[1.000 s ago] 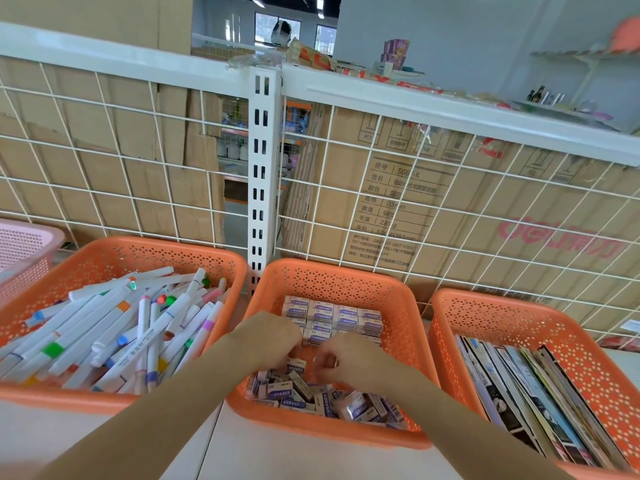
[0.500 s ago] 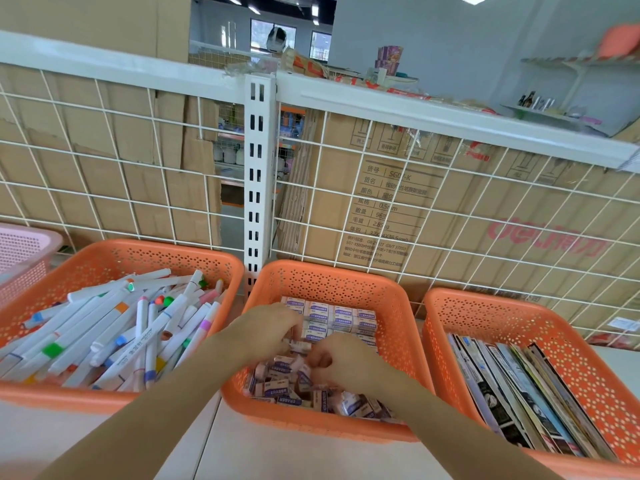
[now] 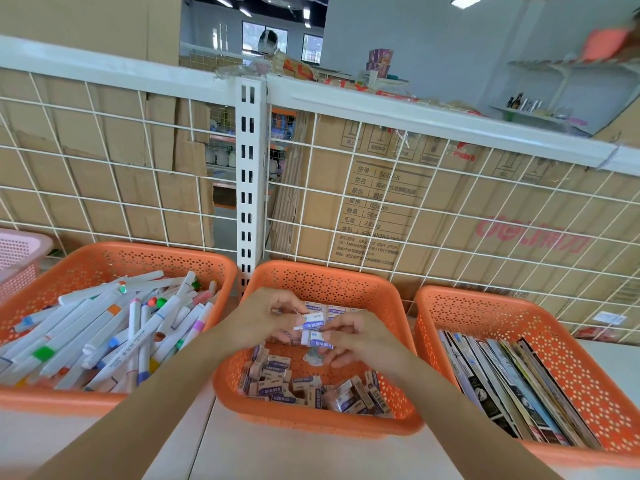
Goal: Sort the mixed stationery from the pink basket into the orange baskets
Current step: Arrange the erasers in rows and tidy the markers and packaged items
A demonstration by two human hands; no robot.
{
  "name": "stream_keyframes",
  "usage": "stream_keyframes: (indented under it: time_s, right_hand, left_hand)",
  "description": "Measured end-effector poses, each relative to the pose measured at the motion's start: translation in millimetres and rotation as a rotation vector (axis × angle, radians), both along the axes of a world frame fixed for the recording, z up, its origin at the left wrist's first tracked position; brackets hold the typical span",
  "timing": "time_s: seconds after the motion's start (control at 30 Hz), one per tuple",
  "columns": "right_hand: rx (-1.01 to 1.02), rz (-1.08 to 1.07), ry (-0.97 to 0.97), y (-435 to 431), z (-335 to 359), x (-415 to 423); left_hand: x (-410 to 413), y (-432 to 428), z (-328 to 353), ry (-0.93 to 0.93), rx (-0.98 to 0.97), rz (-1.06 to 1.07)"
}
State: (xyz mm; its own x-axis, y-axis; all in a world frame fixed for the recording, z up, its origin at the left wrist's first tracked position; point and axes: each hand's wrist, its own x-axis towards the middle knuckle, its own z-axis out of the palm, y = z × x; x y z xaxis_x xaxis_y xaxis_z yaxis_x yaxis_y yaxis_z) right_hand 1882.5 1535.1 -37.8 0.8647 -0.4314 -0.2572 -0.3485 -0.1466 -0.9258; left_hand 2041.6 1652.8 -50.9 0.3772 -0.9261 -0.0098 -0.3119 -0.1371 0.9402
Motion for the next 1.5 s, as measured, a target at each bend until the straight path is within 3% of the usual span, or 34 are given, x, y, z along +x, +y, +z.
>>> stream_keyframes:
  time_s: [0.17,0.33,0.43,0.53,0.6,0.67,0.8,0.9,1.07,1.33,1.5]
  right_hand:
    - [0.094,-0.111,-0.094,1,-1,-1]
    - [0.138,-0.173,-0.141,4,-2,0]
    - [0.17,-0.219,-0.152,5,-2,1]
    - [0.222,-0.26,-0.155,3,-2,1]
    - [0.222,-0.274,-0.137,1,-3,1]
    - [0.12,-0.283,-0.112,-2,-2,1]
    - [-0.602,-0.335,-0.028,-24,-6,-9]
    - [-0.822,-0.408,-0.061,-37,-11,-19]
    - [-0.928,-0.407,-0.087,-41,-21,-20]
    - [-0.93,-0.406,-0.11,-41,-23,-21]
    - [-0.926,-0.399,-0.105,-41,-24,-21]
  left_hand:
    - [-6,-2,-2,0.122,-0.036,0.023]
    - [-13,-5,-4,0.061,-0.099,0.049]
    - [-12,-4,-5,-0.136,-0.13,-0.002]
    - [-15,-6,-5,-0.551,-0.078,-0.037]
    - [-19,-9,-3,-0.72,-0.072,-0.022]
    - [-20,-13,0,-0.757,-0.068,-0.009]
    - [-17,-23,-1,-0.771,0.049,-0.042]
    - [-18,-37,-10,-0.83,0.18,-0.115]
    - [-27,-64,-15,-0.984,0.261,-0.223]
    - [-30,-77,-25,-1.093,0.279,-0.269]
    - [-34,-77,-29,-1.265,0.323,-0.267]
